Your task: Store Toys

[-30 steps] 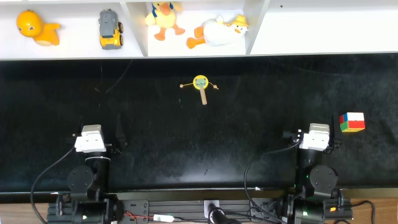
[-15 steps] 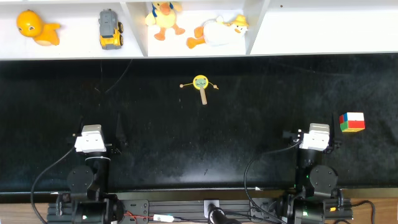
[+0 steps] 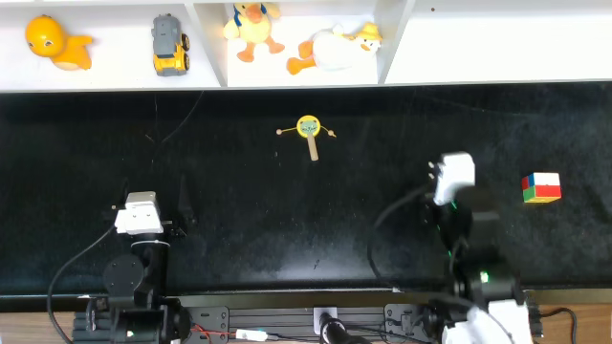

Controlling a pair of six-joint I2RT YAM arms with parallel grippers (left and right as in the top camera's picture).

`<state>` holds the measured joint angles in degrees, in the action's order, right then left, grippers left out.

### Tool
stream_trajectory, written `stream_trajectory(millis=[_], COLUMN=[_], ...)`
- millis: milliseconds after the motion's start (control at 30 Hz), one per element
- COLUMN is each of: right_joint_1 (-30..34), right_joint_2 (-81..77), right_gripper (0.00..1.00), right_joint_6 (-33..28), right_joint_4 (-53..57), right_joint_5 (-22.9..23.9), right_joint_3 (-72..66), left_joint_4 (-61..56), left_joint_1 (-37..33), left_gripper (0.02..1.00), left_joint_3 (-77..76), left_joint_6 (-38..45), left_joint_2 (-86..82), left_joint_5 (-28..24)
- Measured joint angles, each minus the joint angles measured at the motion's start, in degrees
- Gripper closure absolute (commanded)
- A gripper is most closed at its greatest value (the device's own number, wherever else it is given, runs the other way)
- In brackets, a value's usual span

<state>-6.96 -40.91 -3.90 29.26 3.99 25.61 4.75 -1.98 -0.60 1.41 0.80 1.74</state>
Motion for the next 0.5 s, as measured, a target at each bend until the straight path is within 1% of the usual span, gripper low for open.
stream_trajectory(millis=[133, 167, 200, 267, 367, 500], right_joint_1=[-9.6, -11.5, -14.5, -19.3, -24.3, -27.9], right_joint_2=[-14.4, -17.4, -22.3, -30.6, -40.9, -51.6], right_gripper=[0.003, 0.005, 0.005, 0.005, 0.005, 0.005], right_joint_6=[12.8, 15.2, 19.5, 25.7, 30.1, 31.3], right_joint_4=[7.0, 7.5, 8.0, 7.8, 8.1, 9.3], right_joint_5=[1.6, 1.9, 2.7, 4.1, 5.1, 5.4], right_joint_3=[10.1, 11.8, 14.5, 19.1, 25.9, 34.7], left_joint_4=[0.0, 0.0, 0.0, 0.0, 0.0, 0.0], left_joint_1=[0.0, 0.0, 0.0, 0.0, 0.0, 0.0], left_gripper=[0.02, 0.02, 0.02, 0.02, 0.02, 0.02], left_joint_3=[0.0, 0.0, 0.0, 0.0, 0.0, 0.0], left_joint_6=[0.0, 0.0, 0.0, 0.0, 0.0, 0.0], left_joint_2=[0.0, 0.0, -0.1, 0.0, -0.1, 0.0], left_joint_5=[-0.1, -0.1, -0.1, -0.1, -0.1, -0.1])
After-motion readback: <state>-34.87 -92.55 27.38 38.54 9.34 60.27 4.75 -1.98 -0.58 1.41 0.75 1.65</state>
